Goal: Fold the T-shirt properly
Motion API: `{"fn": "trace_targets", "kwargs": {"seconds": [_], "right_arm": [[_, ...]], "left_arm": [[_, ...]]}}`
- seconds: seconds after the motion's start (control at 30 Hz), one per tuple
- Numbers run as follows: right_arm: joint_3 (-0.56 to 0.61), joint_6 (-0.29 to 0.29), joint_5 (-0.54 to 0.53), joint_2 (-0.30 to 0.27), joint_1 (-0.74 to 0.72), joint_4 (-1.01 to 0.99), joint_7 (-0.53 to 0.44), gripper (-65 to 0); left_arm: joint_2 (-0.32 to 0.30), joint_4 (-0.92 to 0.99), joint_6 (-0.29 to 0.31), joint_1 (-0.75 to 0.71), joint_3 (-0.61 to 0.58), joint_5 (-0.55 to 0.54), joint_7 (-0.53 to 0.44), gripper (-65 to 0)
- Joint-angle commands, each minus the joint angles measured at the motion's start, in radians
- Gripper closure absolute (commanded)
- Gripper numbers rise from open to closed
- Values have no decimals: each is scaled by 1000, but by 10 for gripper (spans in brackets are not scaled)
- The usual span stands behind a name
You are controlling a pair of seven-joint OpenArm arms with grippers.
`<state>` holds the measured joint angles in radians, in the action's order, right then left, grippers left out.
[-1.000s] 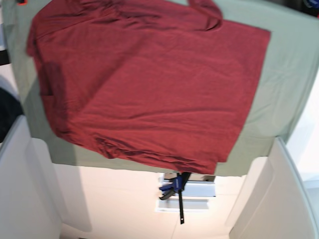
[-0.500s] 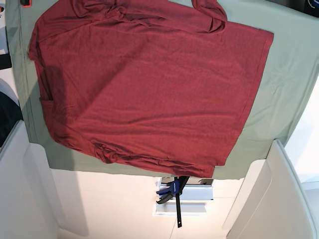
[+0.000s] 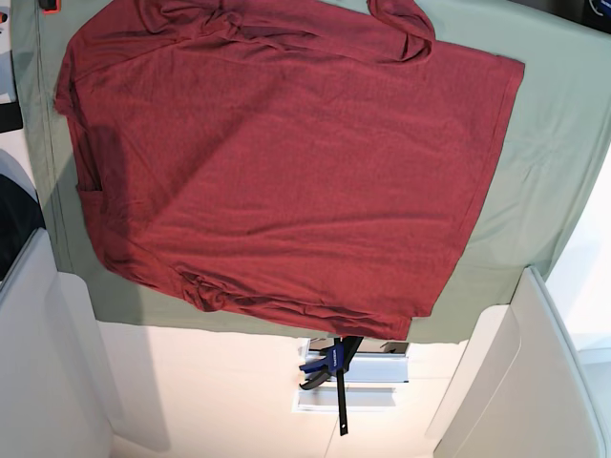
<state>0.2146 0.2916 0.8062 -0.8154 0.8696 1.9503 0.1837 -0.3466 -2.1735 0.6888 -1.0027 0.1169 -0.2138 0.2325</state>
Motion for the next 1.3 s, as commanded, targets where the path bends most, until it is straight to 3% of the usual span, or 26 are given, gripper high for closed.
{"fn": "trace_targets", "kwargs": {"seconds": [0.0, 0.07, 0.2, 0.3, 0.6, 0.87, 0.97, 1.03, 1.1, 1.27], "right_arm": [[-3, -21, -22, -15, -8, 14, -10, -75], [-3, -82, -73, -15, -34, 14, -44, -83], [-3, -148, -172, -15, -67, 14, -172, -185], [-3, -150, -178, -13, -75, 15, -217, -197], [-3, -146, -180, -13, -77, 15, -215, -197], [-3, -146, -155, -13, -77, 15, 117, -197], [-3, -144, -131, -13, -77, 15, 165, -197], [-3, -130, -125, -12, -77, 15, 126, -197], [-3, -130, -125, -12, -77, 15, 24, -197], [-3, -131, -126, 25, -80, 15, -349, -197]], "left_arm": [[-5, -18, 9, -14, 2, -14, -19, -318], [-5, -18, 9, -14, 2, -14, -19, -318], [-5, -18, 9, -14, 2, -13, -18, -318], [-5, -18, 9, -14, 2, -10, -18, -318], [-5, -18, 9, -14, 2, -11, -26, -318], [-5, -18, 9, -14, 2, -11, -26, -318], [-5, -18, 9, -14, 2, -11, -26, -318], [-5, -18, 9, -14, 2, -13, -26, -318], [-5, -18, 9, -14, 2, -14, -26, -318], [-5, -18, 9, -14, 2, -14, -26, -318]]}}
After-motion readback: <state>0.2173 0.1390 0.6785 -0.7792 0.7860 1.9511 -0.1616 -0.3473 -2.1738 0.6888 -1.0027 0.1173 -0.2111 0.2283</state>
